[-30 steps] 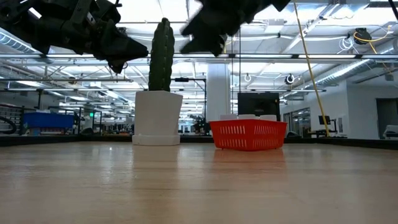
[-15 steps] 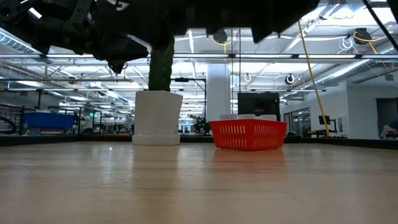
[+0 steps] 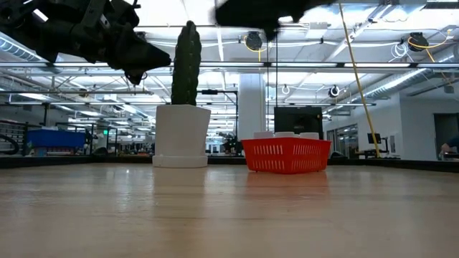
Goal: Pick and place pill bottles into a basket
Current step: Put the white pill bottle into the red bin
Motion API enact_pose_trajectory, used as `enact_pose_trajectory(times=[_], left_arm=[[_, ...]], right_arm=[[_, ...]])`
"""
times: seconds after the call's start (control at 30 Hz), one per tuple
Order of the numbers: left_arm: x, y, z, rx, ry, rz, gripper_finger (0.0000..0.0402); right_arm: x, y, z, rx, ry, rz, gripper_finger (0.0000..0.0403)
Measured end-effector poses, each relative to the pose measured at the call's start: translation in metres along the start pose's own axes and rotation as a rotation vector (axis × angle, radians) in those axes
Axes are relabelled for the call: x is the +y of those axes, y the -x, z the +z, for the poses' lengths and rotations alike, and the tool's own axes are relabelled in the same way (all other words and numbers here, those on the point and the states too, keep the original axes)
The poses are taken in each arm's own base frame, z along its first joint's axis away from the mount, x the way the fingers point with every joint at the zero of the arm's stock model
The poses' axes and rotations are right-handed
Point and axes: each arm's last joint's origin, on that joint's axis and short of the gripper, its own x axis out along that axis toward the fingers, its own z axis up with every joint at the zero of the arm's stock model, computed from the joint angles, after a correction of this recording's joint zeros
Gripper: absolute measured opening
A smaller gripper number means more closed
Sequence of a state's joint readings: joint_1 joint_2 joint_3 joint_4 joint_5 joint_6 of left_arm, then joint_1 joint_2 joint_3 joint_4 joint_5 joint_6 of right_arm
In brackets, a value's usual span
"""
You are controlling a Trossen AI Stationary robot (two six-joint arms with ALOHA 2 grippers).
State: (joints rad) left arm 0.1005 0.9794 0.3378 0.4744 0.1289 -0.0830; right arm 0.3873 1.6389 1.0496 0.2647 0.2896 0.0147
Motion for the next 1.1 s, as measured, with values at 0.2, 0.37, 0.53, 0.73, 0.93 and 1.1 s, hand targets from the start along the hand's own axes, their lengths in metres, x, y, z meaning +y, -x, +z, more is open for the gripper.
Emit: enact_pose_trajectory(times=[0.2,0.37,0.53,0.73,0.93,1.1], left_arm=[[0.0,0.0,0.0,0.0,0.0,0.0,0.0062],[0.0,0.0,0.0,0.0,0.0,0.0,0.0062],[0.0,0.0,0.0,0.0,0.002,0.0,0.0062],[0.0,0.0,0.001,-0.008,0.027,-0.001,0.0062],[-0.003,0.001,0.01,-0.094,0.097,-0.069,0.0062],[-0.01,0.001,0.012,-0.085,0.219,-0.217,0.0062]], right_arm=[[-0.013,0.086,-0.033,-0.126,-0.103,-0.064,0.0004],[-0.026,0.134,-0.066,-0.213,-0.178,-0.023,0.0001],[-0.037,0.162,-0.104,-0.284,-0.225,0.002,0.0001],[-0.046,0.181,-0.14,-0.413,-0.261,0.026,0.0],[-0.048,0.189,-0.139,-0.459,-0.286,0.059,0.0],[-0.049,0.191,-0.136,-0.495,-0.307,0.067,0.0]])
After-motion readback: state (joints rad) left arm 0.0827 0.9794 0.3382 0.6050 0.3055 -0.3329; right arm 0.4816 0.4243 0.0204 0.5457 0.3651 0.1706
